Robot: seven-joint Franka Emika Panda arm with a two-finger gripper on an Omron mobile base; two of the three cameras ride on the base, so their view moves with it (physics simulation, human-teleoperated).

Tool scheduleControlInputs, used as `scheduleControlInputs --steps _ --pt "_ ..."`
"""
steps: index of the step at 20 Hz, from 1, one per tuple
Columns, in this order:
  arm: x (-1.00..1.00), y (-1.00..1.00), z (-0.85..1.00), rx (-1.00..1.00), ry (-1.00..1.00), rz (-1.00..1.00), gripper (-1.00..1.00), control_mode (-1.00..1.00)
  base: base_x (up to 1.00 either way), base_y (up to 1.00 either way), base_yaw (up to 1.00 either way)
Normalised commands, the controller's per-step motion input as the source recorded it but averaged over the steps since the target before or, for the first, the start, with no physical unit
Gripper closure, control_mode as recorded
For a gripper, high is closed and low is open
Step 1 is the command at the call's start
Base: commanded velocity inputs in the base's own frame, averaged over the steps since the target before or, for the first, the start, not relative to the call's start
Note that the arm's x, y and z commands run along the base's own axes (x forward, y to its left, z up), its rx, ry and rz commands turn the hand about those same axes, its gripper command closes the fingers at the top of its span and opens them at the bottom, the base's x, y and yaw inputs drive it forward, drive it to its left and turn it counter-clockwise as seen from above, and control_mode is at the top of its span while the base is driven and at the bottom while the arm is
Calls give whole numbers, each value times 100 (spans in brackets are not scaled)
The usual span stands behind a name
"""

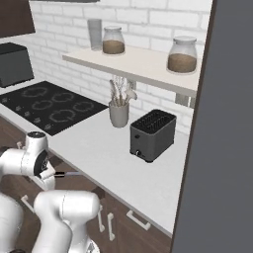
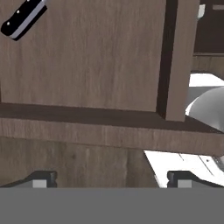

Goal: Pick up the knife from the drawer and place it on the cutting board. Then place the meat from the plate to the cutting board.

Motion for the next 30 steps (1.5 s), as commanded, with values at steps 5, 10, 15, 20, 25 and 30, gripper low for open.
scheduleControlInputs --steps 5,10,15,20,25,30 --pt "63 30 -17 0 7 0 -100 -100 0 0 0" --pt "64 34 -25 -2 5 0 -100 -100 0 0 0" --pt "47 48 -48 -8 6 1 -100 -100 0 0 0" --pt "53 25 -37 -5 2 4 -100 -100 0 0 0" --pt "-26 49 -72 -8 8 6 -100 -100 0 0 0" --pt "-100 98 -50 -7 4 5 -100 -100 0 0 0"
